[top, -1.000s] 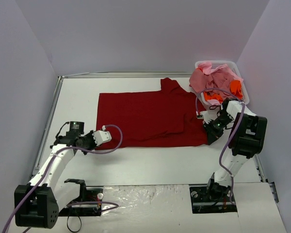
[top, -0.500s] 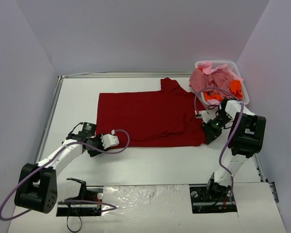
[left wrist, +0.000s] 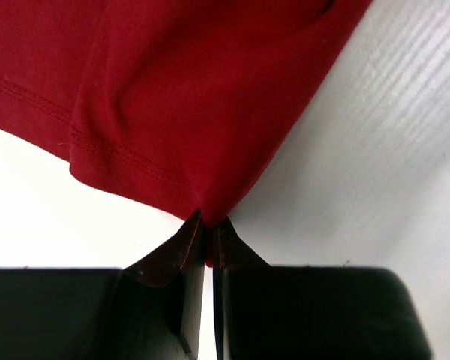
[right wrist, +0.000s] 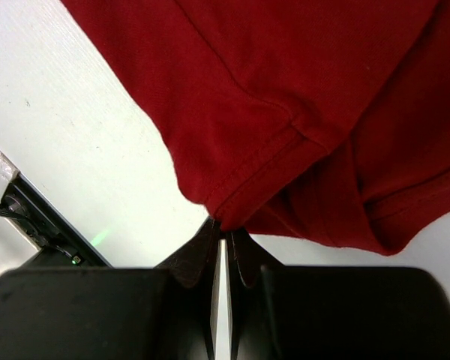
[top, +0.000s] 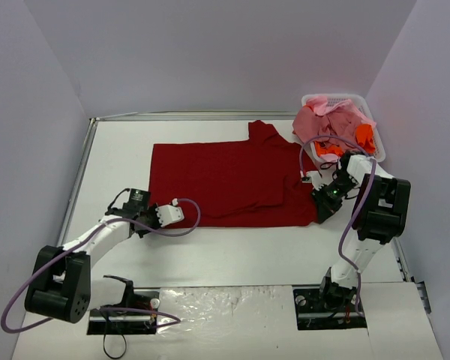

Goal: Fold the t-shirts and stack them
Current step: Fold the flattened tshirt in 1/3 of the way

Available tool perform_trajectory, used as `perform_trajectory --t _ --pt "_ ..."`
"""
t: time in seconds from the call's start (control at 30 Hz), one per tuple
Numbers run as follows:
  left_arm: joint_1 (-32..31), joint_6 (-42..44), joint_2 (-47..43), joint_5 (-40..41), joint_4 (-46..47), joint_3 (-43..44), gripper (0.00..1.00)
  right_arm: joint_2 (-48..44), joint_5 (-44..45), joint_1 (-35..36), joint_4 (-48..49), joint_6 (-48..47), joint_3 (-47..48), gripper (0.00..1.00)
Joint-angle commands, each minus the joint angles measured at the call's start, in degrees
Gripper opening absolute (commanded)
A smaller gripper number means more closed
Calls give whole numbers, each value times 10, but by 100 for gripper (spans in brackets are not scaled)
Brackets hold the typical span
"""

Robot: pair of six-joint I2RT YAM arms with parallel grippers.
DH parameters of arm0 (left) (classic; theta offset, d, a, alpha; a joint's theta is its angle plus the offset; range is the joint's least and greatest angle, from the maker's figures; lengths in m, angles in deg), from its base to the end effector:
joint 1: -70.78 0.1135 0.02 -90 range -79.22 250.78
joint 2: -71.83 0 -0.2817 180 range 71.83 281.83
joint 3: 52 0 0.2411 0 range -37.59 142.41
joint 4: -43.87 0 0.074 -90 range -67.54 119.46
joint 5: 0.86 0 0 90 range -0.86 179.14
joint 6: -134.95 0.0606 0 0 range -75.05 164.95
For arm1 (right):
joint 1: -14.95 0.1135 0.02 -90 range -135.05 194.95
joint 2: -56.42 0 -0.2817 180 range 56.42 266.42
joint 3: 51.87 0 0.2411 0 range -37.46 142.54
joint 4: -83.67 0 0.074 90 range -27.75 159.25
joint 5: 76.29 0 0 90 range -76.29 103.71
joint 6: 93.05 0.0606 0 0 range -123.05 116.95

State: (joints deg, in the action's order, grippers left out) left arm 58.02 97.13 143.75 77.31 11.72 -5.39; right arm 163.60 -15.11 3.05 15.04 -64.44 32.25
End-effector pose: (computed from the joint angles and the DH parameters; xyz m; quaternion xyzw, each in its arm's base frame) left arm 0.2140 -0.0612 0.1658 0.5370 0.7901 0.0009 0.2957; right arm 0.3204 -0.0377 0.1612 -0.4020 0.8810 0.2082 0.1371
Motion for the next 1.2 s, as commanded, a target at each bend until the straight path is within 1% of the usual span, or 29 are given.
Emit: perform_trajectory --t 0.0,0.03,0.13,0.17,0.2,0.23,0.3,0.33,0.4,0.63,0.83,0.87,0.9,0.93,1.03,1.17 --pt "7 21 -43 11 -56 -11 2 -9 -4 0 -34 1 7 0" --pt "14 27 -56 10 -58 -12 2 -11 -2 -1 -34 1 9 0" --pt "61 59 -99 -4 -77 0 2 -19 3 -11 -35 2 15 0" --pt "98 68 -104 -13 -98 10 2 -21 6 -15 -36 2 17 0" --pt "118 84 -101 -39 -113 23 2 -21 9 -16 -36 2 17 0" --pt "140 92 -97 -52 -129 52 2 -21 13 -18 -36 2 18 0" --pt "180 112 -75 -67 -174 79 2 -21 13 -22 -36 1 19 0" --pt "185 114 -69 -68 -182 93 2 -21 12 -23 -38 -1 17 0" --pt "189 125 -60 -71 -200 93 2 -21 10 -23 -37 -5 11 0" --pt "189 132 -95 -79 -195 48 2 -17 6 -23 -38 -19 -1 0" --pt "189 143 -101 -93 -232 40 2 1 -11 -22 -78 -47 22 0" --pt "189 150 -101 -95 -246 40 3 7 -13 -21 -97 -54 28 8" --pt "189 155 -103 -96 -253 42 5 8 -13 -20 -107 -60 32 22" --pt "189 162 -105 -100 -262 44 7 10 -13 -21 -118 -74 36 29" --pt "188 173 -118 -107 -303 65 11 3 -5 -20 -136 -76 47 36" --pt "188 180 -136 -114 -339 96 13 -11 21 -21 -135 -61 67 39"
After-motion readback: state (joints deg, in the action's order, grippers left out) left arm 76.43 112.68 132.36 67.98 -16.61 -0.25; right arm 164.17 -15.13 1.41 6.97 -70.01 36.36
